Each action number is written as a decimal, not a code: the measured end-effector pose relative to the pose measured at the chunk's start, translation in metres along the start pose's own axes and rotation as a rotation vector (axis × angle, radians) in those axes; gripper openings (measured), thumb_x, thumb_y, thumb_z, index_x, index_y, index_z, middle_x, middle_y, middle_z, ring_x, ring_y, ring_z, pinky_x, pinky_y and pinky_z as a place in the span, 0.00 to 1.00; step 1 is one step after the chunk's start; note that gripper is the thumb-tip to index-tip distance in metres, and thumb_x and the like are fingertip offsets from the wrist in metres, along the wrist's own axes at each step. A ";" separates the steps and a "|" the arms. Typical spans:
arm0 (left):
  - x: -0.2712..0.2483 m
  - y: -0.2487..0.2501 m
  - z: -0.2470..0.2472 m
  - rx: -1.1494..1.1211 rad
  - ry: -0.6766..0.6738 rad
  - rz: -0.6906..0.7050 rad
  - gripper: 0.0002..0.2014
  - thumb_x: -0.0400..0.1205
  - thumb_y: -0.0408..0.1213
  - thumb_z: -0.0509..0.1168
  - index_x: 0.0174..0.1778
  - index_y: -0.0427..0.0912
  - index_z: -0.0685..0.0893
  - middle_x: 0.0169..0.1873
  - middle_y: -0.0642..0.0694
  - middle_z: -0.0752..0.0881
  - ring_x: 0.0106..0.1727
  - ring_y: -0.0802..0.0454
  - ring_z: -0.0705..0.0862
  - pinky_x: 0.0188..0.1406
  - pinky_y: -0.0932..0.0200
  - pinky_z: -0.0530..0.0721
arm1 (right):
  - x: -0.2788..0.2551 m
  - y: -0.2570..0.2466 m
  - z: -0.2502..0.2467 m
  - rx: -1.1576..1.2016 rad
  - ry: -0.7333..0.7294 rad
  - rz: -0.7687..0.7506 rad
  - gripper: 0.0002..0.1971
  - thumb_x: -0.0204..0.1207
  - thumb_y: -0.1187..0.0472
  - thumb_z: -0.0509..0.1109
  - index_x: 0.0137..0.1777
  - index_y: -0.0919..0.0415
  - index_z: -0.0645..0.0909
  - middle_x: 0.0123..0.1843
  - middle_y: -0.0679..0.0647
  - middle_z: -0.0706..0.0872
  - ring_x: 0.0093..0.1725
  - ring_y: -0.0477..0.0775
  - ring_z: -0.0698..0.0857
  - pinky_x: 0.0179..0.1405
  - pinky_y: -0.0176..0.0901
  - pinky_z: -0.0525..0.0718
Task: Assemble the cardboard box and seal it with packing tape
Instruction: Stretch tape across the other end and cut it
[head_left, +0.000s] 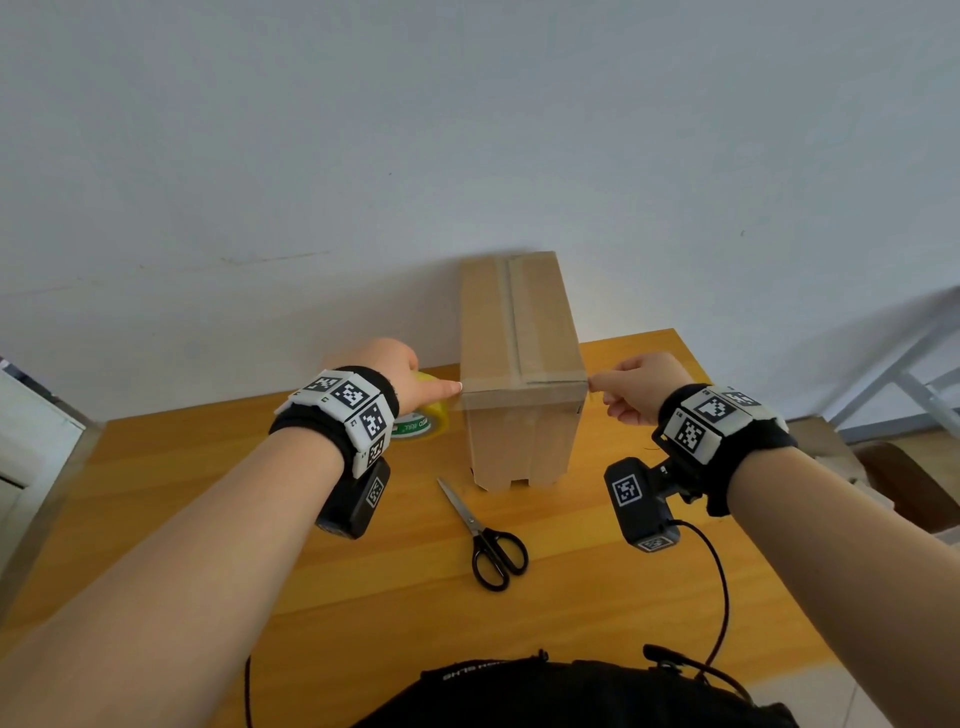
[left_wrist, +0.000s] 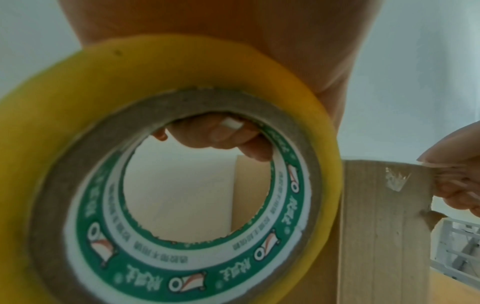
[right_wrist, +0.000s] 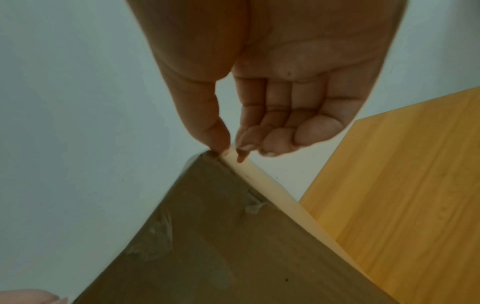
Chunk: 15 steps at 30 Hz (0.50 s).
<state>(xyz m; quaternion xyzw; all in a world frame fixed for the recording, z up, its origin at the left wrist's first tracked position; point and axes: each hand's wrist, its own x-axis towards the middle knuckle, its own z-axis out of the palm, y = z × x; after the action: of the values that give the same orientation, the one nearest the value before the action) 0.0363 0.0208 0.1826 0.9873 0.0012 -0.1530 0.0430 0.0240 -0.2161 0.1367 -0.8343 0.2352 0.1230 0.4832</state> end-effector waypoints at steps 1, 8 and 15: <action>0.000 0.000 0.000 0.001 0.000 0.003 0.26 0.76 0.64 0.59 0.30 0.42 0.73 0.24 0.49 0.71 0.25 0.55 0.69 0.21 0.62 0.63 | 0.001 0.001 0.000 0.004 0.008 0.004 0.11 0.73 0.60 0.71 0.51 0.65 0.80 0.32 0.55 0.82 0.29 0.48 0.80 0.33 0.38 0.82; 0.000 -0.001 -0.001 0.009 -0.009 0.016 0.25 0.77 0.63 0.58 0.38 0.40 0.77 0.27 0.49 0.74 0.26 0.56 0.72 0.22 0.63 0.65 | 0.000 0.013 0.005 -0.093 0.101 -0.027 0.14 0.72 0.51 0.73 0.49 0.62 0.81 0.36 0.53 0.86 0.37 0.49 0.85 0.46 0.46 0.88; -0.002 -0.002 0.001 -0.010 0.002 0.028 0.26 0.77 0.62 0.59 0.29 0.42 0.71 0.23 0.49 0.68 0.24 0.55 0.67 0.22 0.63 0.62 | -0.018 0.022 0.010 0.036 0.302 -0.163 0.11 0.75 0.64 0.64 0.51 0.57 0.86 0.44 0.52 0.90 0.47 0.55 0.88 0.46 0.46 0.86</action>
<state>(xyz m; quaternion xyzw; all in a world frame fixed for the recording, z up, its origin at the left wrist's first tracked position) 0.0346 0.0227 0.1822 0.9871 -0.0115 -0.1514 0.0500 -0.0025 -0.2116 0.1231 -0.8507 0.2387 -0.0476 0.4658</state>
